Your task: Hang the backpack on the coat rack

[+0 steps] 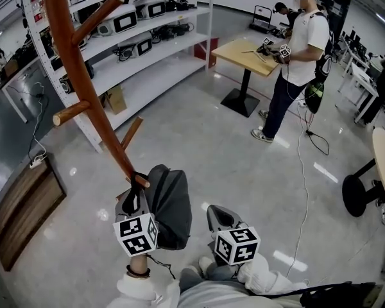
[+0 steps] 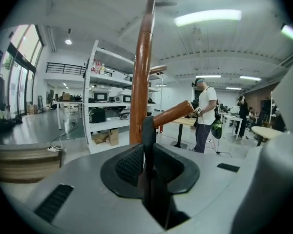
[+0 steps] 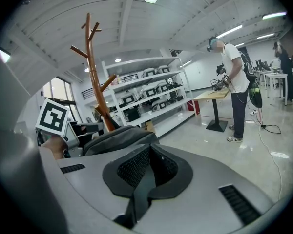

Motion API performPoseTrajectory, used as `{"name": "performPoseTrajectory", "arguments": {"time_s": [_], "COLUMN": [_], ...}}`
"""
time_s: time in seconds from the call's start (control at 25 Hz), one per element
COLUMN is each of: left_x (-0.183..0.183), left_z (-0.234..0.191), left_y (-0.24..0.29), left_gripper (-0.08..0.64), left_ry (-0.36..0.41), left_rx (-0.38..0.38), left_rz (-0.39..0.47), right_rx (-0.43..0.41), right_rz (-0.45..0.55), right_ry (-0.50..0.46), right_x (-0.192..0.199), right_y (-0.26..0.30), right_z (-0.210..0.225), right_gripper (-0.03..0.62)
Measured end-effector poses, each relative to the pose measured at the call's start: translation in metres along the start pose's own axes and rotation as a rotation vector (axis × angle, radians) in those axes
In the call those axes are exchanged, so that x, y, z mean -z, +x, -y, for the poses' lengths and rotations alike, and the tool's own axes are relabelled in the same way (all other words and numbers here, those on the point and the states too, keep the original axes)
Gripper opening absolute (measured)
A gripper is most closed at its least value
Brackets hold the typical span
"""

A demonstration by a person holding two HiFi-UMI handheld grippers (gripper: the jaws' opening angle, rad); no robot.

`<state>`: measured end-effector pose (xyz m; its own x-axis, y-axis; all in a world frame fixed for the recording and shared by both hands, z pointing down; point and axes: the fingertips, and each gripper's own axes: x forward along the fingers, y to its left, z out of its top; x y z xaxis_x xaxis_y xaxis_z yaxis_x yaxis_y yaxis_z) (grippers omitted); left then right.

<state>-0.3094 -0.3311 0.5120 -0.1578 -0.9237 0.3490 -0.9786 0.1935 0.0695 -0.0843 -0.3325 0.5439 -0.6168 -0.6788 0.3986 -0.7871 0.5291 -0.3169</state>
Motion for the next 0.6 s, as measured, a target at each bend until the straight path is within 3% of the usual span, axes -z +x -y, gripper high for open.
{"name": "performPoseTrajectory", "arguments": {"time_s": [0.32, 0.6], "left_x": [-0.009, -0.017], "left_z": [-0.003, -0.001], "left_y": [-0.012, -0.045], "left_gripper": [0.088, 0.117], "left_ry": [0.015, -0.032], "left_rx": [-0.051, -0.053], "left_rz": [0.024, 0.07], "right_rx": [-0.008, -0.041], "right_rz": [-0.001, -0.001], "right_ry": [0.0, -0.017], "right_x": [0.002, 0.004], "right_y": [-0.008, -0.008], "right_z": [-0.003, -0.019], "right_gripper": [0.012, 0.012]}}
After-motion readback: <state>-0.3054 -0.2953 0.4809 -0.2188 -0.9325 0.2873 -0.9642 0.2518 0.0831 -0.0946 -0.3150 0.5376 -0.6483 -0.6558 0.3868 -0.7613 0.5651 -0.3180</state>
